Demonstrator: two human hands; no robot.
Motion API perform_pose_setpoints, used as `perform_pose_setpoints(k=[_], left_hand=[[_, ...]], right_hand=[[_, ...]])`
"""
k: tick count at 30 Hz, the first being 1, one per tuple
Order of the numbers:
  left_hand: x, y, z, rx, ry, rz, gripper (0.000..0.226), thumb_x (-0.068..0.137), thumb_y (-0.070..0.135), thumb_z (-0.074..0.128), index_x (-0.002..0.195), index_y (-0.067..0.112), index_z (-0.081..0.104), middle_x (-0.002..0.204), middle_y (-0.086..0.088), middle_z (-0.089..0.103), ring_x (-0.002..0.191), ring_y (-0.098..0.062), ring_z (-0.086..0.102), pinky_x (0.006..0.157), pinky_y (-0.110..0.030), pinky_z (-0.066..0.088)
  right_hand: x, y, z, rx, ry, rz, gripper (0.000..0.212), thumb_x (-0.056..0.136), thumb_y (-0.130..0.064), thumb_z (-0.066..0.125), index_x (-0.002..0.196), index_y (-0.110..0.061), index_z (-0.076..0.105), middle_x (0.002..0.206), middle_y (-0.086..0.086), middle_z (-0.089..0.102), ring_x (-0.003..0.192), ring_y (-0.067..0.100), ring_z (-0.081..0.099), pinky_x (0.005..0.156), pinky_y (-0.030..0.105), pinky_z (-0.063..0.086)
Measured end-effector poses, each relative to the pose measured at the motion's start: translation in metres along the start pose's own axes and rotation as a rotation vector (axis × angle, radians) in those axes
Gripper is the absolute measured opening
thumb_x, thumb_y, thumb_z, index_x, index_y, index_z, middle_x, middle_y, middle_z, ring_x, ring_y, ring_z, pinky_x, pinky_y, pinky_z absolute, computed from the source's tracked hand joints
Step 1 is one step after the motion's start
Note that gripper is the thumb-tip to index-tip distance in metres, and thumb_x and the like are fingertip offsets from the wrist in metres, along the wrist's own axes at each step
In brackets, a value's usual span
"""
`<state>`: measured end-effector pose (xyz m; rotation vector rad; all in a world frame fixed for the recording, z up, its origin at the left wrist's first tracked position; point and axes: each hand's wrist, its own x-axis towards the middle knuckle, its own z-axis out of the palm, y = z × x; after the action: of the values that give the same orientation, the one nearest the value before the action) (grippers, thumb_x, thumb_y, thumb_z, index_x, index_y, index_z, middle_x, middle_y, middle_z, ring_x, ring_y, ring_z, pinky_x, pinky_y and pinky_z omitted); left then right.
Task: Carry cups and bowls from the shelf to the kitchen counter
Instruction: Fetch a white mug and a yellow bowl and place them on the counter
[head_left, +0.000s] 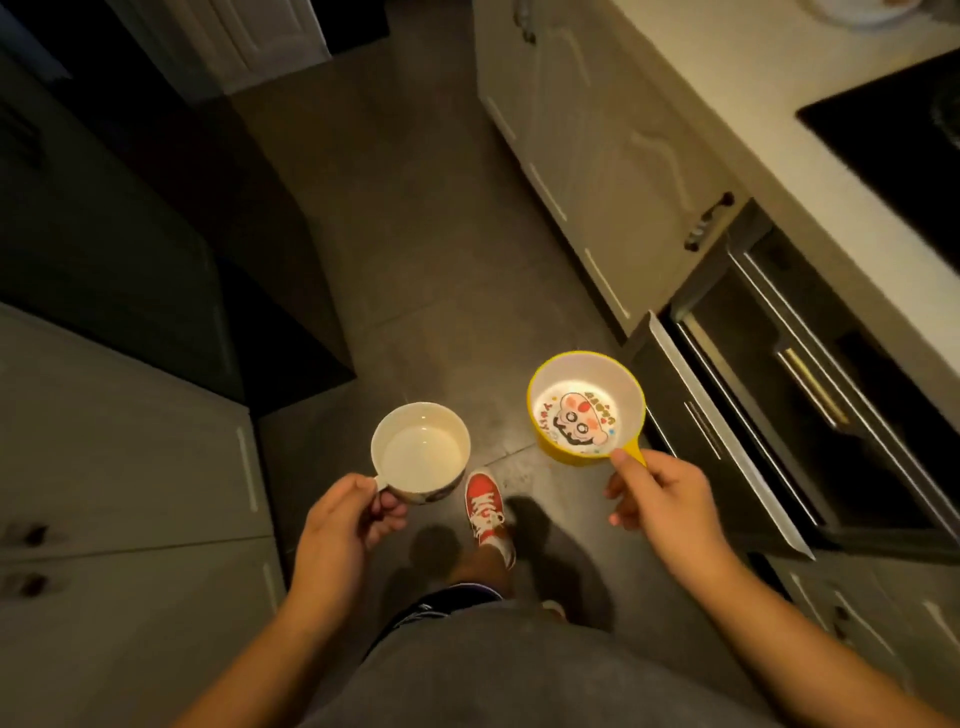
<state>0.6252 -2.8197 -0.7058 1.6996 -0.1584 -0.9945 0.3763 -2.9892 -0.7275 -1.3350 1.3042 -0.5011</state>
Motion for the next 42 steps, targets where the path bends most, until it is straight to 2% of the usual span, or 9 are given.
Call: perform_pose_setpoints(k=[4, 9, 15, 20, 27, 30, 33, 37, 42], left_hand=[[0.055, 0.034, 0.002, -0.019, 0.045, -0.025, 0.039, 0.102, 0.021, 0.042, 0.071, 0.017, 0.066, 0.068, -0.002, 0.068, 0.071, -0.019, 0.065, 0.070, -0.034, 0.054], [0.124, 0.086, 0.026, -0.023, -0.027, -0.059, 0.046, 0.098, 0.020, 0.043, 0.059, 0.025, 0.067, 0.065, -0.002, 0.067, 0.062, -0.012, 0.065, 0.072, -0.038, 0.050], [0.203, 0.137, 0.089, 0.065, -0.132, 0.024, 0.027, 0.078, 0.038, 0.049, 0.063, 0.024, 0.067, 0.068, -0.002, 0.069, 0.065, -0.012, 0.065, 0.071, -0.034, 0.053], [0.272, 0.173, 0.156, 0.099, -0.136, 0.098, 0.036, 0.097, 0.027, 0.047, 0.071, 0.027, 0.073, 0.073, 0.000, 0.071, 0.069, -0.010, 0.069, 0.059, -0.019, 0.057], [0.351, 0.234, 0.212, 0.056, -0.101, 0.111, 0.042, 0.101, 0.022, 0.043, 0.072, 0.026, 0.072, 0.071, 0.000, 0.070, 0.067, -0.010, 0.068, 0.060, -0.020, 0.057], [0.374, 0.252, 0.212, 0.030, -0.053, 0.118, 0.039, 0.101, 0.023, 0.042, 0.077, 0.023, 0.073, 0.073, -0.002, 0.070, 0.069, -0.011, 0.067, 0.063, -0.020, 0.058], [0.393, 0.265, 0.202, -0.025, 0.000, 0.114, 0.039, 0.101, 0.022, 0.040, 0.080, 0.019, 0.072, 0.073, -0.003, 0.068, 0.070, -0.012, 0.065, 0.063, -0.022, 0.057], [0.432, 0.283, 0.179, -0.066, 0.132, 0.065, 0.047, 0.101, 0.017, 0.040, 0.068, 0.025, 0.072, 0.066, 0.002, 0.068, 0.066, -0.010, 0.066, 0.061, -0.024, 0.056], [0.504, 0.313, 0.142, -0.044, 0.185, 0.055, 0.051, 0.101, 0.007, 0.041, 0.058, 0.022, 0.065, 0.055, 0.008, 0.060, 0.055, 0.000, 0.059, 0.054, -0.016, 0.049]], right_hand=[[0.069, -0.039, 0.019, 0.016, -0.025, -0.009, 0.035, 0.093, -0.028, 0.059, 0.062, -0.013, 0.067, 0.057, 0.007, 0.065, 0.040, 0.020, 0.061, 0.043, 0.027, 0.047], [0.124, -0.075, 0.015, 0.019, 0.014, 0.013, 0.036, 0.092, -0.031, 0.059, 0.061, -0.013, 0.067, 0.061, 0.012, 0.066, 0.040, 0.020, 0.061, 0.041, 0.024, 0.046], [0.178, -0.090, -0.018, 0.009, 0.095, 0.051, 0.036, 0.092, -0.031, 0.059, 0.065, -0.009, 0.067, 0.063, 0.017, 0.065, 0.043, 0.025, 0.061, 0.047, 0.030, 0.046], [0.246, -0.101, -0.046, 0.017, 0.131, 0.085, 0.034, 0.093, -0.023, 0.060, 0.062, -0.011, 0.069, 0.057, 0.015, 0.064, 0.039, 0.021, 0.059, 0.041, 0.025, 0.048], [0.371, -0.144, -0.061, -0.093, 0.052, 0.049, 0.038, 0.092, -0.035, 0.058, 0.063, -0.013, 0.066, 0.053, 0.012, 0.064, 0.042, 0.016, 0.059, 0.044, 0.028, 0.045], [0.428, -0.176, -0.047, -0.104, -0.012, 0.041, 0.039, 0.093, -0.030, 0.058, 0.060, -0.011, 0.066, 0.058, 0.017, 0.065, 0.044, 0.019, 0.061, 0.046, 0.030, 0.045], [0.481, -0.209, -0.020, -0.077, -0.080, 0.053, 0.040, 0.094, -0.024, 0.060, 0.055, -0.015, 0.064, 0.051, 0.009, 0.064, 0.040, 0.018, 0.059, 0.044, 0.030, 0.046], [0.544, -0.252, 0.030, -0.084, -0.159, 0.015, 0.034, 0.093, -0.028, 0.060, 0.061, -0.017, 0.066, 0.054, 0.007, 0.066, 0.038, 0.015, 0.060, 0.037, 0.020, 0.043], [0.613, -0.300, 0.104, -0.151, -0.221, -0.071, 0.036, 0.092, -0.036, 0.059, 0.061, -0.021, 0.067, 0.058, 0.004, 0.068, 0.040, 0.017, 0.063, 0.039, 0.021, 0.046]])
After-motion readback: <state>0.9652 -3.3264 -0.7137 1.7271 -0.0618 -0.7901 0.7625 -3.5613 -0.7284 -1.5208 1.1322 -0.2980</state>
